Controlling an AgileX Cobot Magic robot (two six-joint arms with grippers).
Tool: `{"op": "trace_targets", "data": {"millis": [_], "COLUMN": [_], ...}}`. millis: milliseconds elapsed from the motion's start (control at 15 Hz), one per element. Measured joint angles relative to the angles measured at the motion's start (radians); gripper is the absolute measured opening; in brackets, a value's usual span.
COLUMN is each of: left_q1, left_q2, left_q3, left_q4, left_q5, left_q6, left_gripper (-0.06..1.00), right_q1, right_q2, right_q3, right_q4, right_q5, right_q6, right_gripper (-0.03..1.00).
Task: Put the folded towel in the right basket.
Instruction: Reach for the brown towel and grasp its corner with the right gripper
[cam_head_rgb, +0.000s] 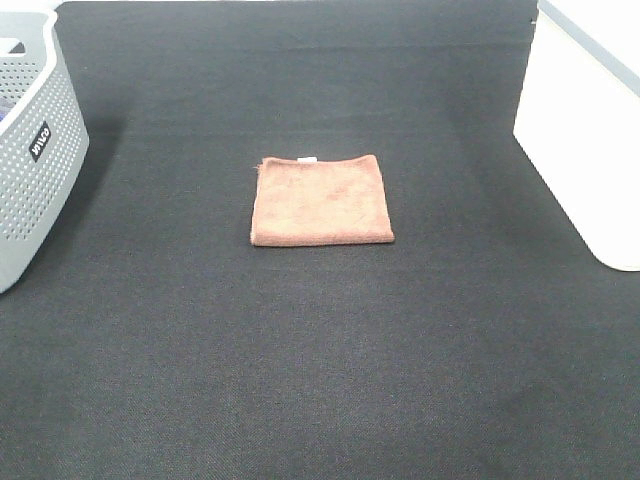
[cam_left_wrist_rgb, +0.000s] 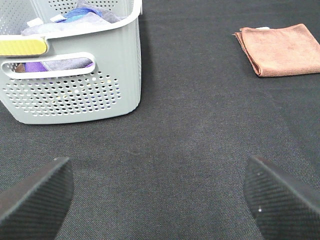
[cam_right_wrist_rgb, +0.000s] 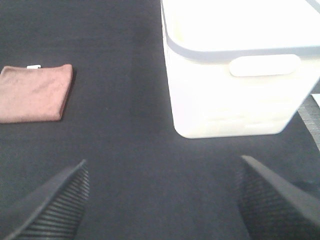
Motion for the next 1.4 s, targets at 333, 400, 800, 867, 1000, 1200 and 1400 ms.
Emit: {"op": "trace_targets", "data": {"millis": [333,400,800,867,1000,1200,1400], "left_q1": [0.0,0.0,0.0,0.0,0.0,0.0,0.0], "left_q2": [0.0,0.0,0.0,0.0,0.0,0.0,0.0], "left_q3": [0.0,0.0,0.0,0.0,0.0,0.0,0.0], "left_q4": [0.0,0.0,0.0,0.0,0.0,0.0,0.0], "left_q5": [0.0,0.0,0.0,0.0,0.0,0.0,0.0], "left_q6": [0.0,0.0,0.0,0.0,0.0,0.0,0.0], "left_gripper": [0.87,0.87,0.87,0.87,0.87,0.87,0.87], "right_q1": [0.0,0.0,0.02,0.054,0.177,0.28,0.289], "right_q2": [0.46,0.534,0.922,0.976,1.119,1.309,1.49], "right_q3": [-0.211,-0.255,-0.52,-0.563,-0.668,-0.776,-0.89], "right_q4": [0.16,0.187,0.352,0.353,0.36,0.383,0.448], "right_q5": [-0.029,-0.029,-0.038,-0.038,-0.04,-0.04,-0.013], "right_q6": [-0.058,-0.09,-0.236,-0.243,-0.253,-0.236,-0.235], "right_gripper": [0.75,0.75,0.74,0.74,0.74,0.74,0.74]}}
